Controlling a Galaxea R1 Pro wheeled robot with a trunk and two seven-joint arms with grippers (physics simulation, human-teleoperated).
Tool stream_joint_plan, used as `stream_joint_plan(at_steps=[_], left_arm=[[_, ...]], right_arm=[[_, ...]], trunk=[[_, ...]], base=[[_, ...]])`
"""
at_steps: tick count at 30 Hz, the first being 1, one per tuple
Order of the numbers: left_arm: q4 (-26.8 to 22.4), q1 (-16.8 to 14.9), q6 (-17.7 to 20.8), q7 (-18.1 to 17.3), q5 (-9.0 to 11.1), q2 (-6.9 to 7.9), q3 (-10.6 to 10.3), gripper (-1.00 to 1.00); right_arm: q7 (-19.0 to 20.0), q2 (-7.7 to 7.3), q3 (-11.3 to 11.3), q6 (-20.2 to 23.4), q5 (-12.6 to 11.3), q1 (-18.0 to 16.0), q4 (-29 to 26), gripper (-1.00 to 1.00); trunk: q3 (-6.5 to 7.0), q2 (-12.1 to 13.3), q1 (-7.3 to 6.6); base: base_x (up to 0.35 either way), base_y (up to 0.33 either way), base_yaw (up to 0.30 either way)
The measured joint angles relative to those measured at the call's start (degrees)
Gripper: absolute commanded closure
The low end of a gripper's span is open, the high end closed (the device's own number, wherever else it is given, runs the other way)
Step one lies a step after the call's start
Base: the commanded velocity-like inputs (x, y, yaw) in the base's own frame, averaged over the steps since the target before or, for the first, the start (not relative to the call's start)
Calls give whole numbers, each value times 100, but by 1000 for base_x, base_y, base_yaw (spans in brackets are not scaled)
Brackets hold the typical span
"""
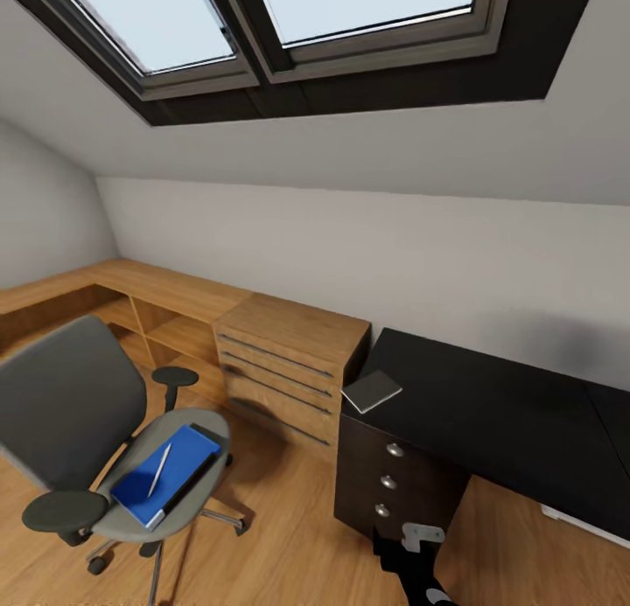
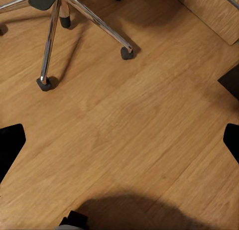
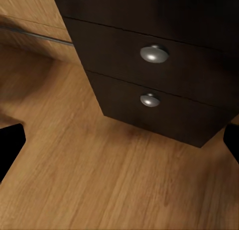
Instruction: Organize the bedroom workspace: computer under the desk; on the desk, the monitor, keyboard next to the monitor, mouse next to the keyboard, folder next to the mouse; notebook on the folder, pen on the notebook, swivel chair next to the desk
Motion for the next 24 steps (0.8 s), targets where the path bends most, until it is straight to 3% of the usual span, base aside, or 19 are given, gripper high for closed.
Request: stream_joint_plan(at_steps=[15, 24], left_arm=[[2, 0, -2, -1, 7, -2, 1, -100], [2, 0, -1, -2, 7, -1, 0, -100]], right_arm=[[0, -2, 11, -202, 17, 6, 1, -100], [-68, -4, 7, -229, 9, 9, 0, -100]], trunk=[[-126, 0, 0], [-156, 0, 0]], base=[[0, 101, -77], [0, 4, 228]])
